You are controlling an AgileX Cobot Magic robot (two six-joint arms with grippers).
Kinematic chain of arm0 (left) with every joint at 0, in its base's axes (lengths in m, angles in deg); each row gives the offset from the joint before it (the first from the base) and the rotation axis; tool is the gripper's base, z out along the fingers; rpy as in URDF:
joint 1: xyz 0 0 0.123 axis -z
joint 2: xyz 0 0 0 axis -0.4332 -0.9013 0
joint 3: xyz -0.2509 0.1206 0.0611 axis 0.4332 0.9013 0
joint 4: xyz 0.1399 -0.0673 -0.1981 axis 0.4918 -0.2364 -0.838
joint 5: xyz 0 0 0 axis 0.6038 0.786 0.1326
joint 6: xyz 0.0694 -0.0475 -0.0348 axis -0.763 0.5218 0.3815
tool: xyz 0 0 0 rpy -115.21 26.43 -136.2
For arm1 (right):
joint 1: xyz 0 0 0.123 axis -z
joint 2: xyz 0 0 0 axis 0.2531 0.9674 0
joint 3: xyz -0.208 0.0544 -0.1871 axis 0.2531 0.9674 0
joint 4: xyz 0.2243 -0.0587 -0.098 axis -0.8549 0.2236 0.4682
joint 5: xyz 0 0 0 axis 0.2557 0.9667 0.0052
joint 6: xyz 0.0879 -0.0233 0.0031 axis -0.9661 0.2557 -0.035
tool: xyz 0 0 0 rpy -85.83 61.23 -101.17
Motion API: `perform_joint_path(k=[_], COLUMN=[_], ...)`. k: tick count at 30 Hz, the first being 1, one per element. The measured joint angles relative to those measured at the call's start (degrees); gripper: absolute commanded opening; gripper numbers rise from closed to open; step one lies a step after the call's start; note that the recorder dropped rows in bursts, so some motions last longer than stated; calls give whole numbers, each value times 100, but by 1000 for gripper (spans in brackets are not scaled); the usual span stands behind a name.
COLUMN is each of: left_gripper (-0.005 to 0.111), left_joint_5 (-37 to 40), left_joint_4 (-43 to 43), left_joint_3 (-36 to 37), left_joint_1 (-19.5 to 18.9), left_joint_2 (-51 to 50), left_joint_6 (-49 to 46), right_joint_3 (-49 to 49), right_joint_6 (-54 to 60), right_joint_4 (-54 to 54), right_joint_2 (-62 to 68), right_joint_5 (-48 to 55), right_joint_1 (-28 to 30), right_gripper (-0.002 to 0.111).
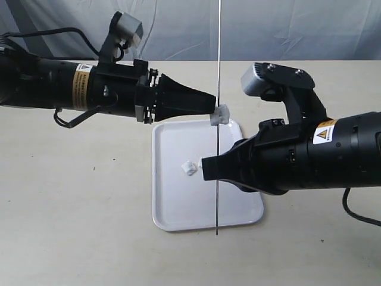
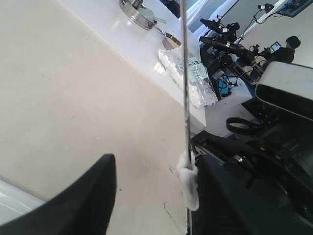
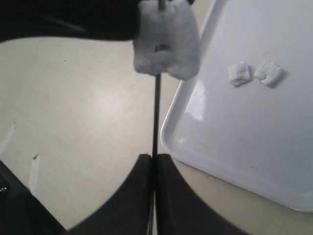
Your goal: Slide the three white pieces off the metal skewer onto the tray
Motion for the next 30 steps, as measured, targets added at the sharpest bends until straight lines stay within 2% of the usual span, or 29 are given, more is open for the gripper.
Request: perform_joint_path(k=[10, 13, 23, 30], left_gripper=[49, 41, 0, 0], left_joint_5=[-14, -14, -88, -107], left_joint_4=[73, 73, 25, -126], left_joint_3=[0, 0, 0, 0], left_joint_1=[161, 161, 161, 161], left_joint_2=[0, 0, 0, 0], left_joint_6=[20, 20, 20, 20], right_joint_3=[0, 0, 0, 0], right_joint_6=[0, 12, 12, -14], right_joint_4=[0, 0, 0, 0], right_joint_2=[0, 0, 0, 0], right_joint_5=[-129, -139, -171, -263], right_joint_1=[0, 0, 0, 0], right_gripper=[-1, -1, -1, -1])
